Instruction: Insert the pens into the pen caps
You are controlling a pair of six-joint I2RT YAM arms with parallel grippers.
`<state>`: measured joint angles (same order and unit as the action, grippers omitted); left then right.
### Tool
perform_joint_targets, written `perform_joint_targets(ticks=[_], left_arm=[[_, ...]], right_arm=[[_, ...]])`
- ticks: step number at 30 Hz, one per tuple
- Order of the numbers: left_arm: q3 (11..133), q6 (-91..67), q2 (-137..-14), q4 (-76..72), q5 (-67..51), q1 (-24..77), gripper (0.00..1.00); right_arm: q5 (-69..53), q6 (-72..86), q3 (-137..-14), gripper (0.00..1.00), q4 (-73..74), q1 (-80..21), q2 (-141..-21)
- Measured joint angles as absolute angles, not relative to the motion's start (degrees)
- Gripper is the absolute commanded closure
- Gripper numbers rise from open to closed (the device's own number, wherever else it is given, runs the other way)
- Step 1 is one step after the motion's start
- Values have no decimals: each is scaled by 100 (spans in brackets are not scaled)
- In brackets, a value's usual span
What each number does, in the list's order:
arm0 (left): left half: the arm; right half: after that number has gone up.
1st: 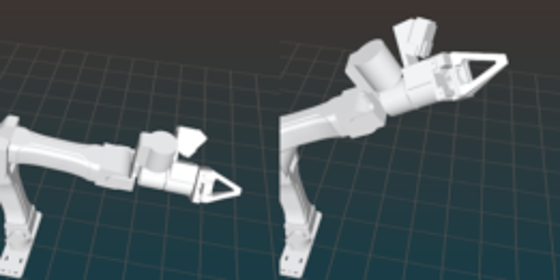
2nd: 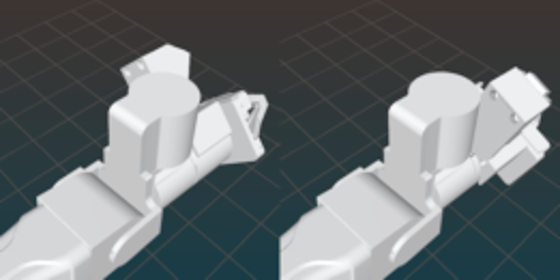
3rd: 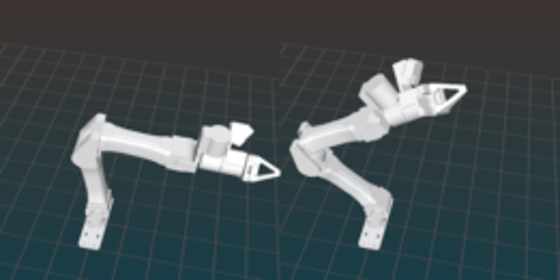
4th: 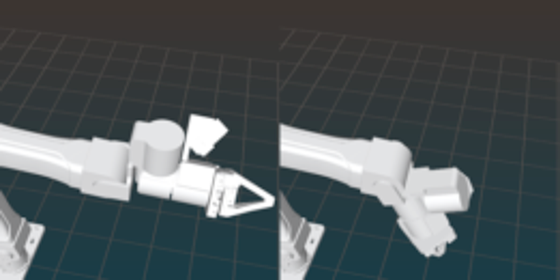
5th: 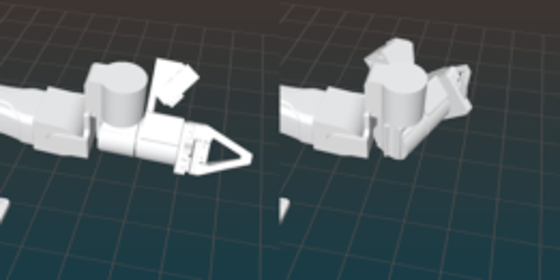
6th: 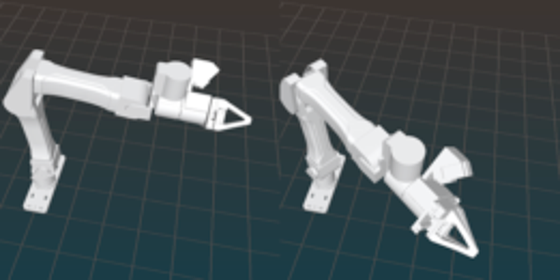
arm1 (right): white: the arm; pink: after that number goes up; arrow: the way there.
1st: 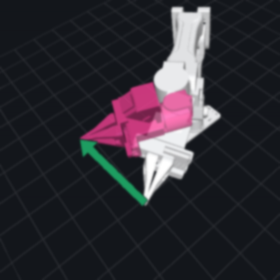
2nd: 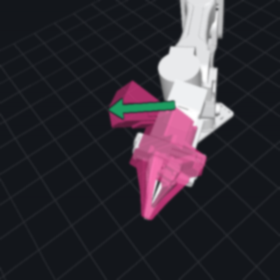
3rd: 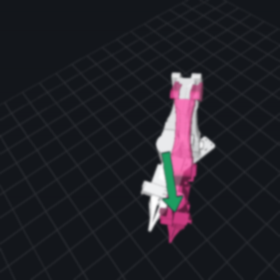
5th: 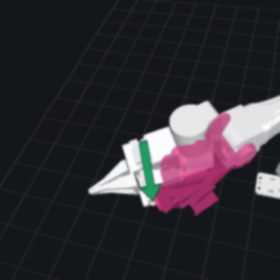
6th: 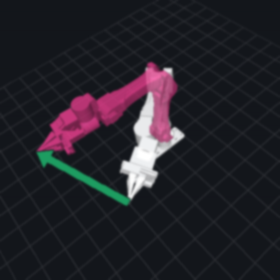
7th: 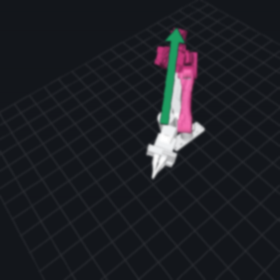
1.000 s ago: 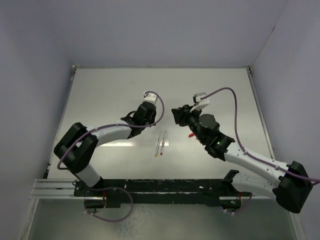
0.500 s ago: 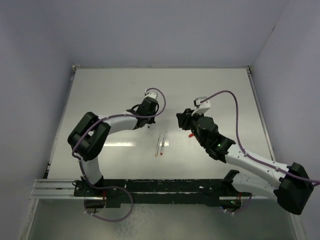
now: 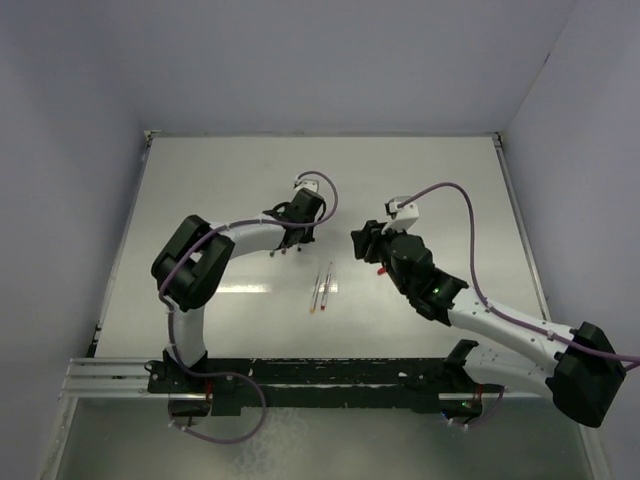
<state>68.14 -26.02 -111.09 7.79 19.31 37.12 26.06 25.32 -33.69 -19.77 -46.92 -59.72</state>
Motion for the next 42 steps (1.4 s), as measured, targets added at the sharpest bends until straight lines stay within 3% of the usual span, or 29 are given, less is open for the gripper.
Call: perform_joint_targets(ticks=[4, 11, 13, 23, 25, 29, 35, 42], left_arm=[[6873, -2604, -11144, 851, 1957, 3710, 76], [6923, -2589, -11080, 1081, 1977, 3706, 74], [6923, -2578, -10960, 1162, 1975, 3704, 74], [6508, -2596, -9603, 993, 1752, 3721, 74], [6294, -2602, -9408, 967, 1726, 3767, 74], [5736, -2650, -9146, 952, 1745, 4077, 73], [5157, -2786, -8971, 1111, 1804, 4976, 71], [4762, -2947, -8593, 1173, 1704, 5144, 66]], right_arm=[[2668, 2609, -3367, 26, -1903, -4692, -6038], [3065, 2694, -3369, 16, -1688, -4685, -6265], [3229, 2788, -3369, 20, -1629, -4674, -6265], [3319, 3435, -3345, 63, -1249, -4045, -6263], [3179, 3570, -3321, 63, -1201, -3776, -6263], [2921, 3874, -3188, 52, -1116, -3312, -6263], [2902, 4180, -3135, 50, -836, -3216, -6340], [2950, 4418, -3135, 47, -548, -3203, -6414]])
